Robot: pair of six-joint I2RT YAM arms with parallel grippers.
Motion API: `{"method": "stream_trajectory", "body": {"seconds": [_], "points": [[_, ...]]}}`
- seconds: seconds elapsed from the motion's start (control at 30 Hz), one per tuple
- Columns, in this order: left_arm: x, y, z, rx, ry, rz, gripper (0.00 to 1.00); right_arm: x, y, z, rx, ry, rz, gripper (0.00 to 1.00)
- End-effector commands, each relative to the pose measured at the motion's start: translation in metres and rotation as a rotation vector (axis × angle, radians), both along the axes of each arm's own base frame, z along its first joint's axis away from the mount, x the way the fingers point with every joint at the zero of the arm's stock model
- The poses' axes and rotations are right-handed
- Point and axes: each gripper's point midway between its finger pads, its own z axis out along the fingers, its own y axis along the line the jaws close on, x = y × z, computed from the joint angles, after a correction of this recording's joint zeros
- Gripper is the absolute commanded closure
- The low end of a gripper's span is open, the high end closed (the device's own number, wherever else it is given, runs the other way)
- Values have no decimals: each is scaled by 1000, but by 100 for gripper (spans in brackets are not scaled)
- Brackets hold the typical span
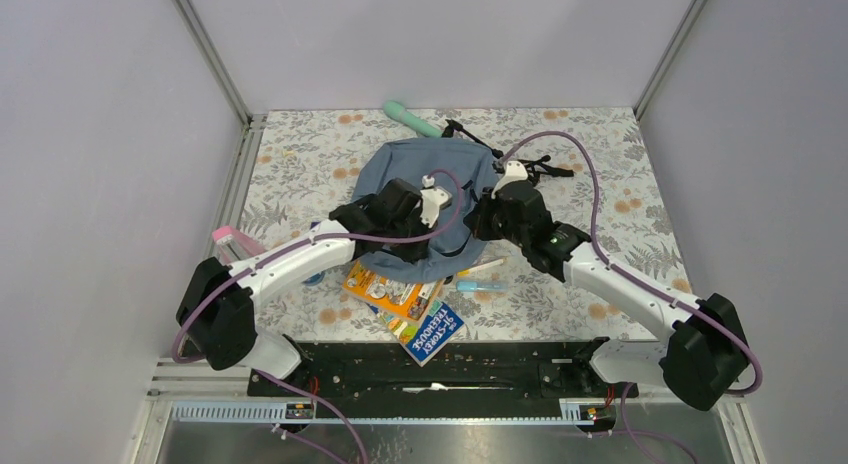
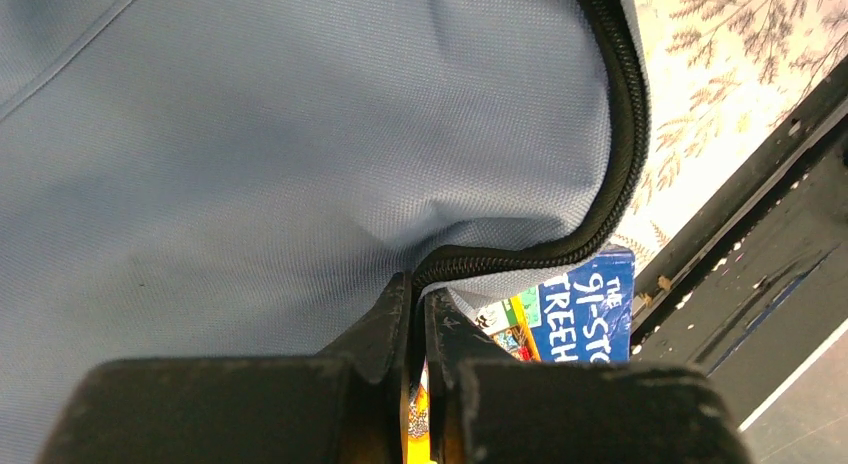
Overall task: Pack the student bag
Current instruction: Unzip the student bag at the center of the board.
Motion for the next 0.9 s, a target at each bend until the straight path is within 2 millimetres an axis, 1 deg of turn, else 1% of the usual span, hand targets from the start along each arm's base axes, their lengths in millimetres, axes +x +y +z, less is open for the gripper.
{"method": "stream_trajectory", "body": {"seconds": [0.0, 0.13, 0.23, 0.37, 0.5, 0.77, 0.87], "points": [[26, -14, 30, -141, -67, 56, 100, -10, 17, 31, 93, -53, 26, 100], [28, -13, 31, -147, -67, 65, 100, -18, 24, 42, 120, -70, 36, 100], [28, -14, 32, -160, -64, 68, 100, -24, 28, 55, 168, -79, 39, 100], [29, -17, 36, -191, -54, 73, 100, -30, 37, 64, 203, -102, 42, 100], [27, -20, 40, -239, -27, 68, 100, -35, 48, 68, 242, -116, 53, 100], [28, -26, 53, -372, 13, 83, 100, -40, 65, 62, 257, -116, 56, 100], [33, -22, 55, -408, 36, 104, 100, -46, 70, 64, 271, -121, 67, 100]]}}
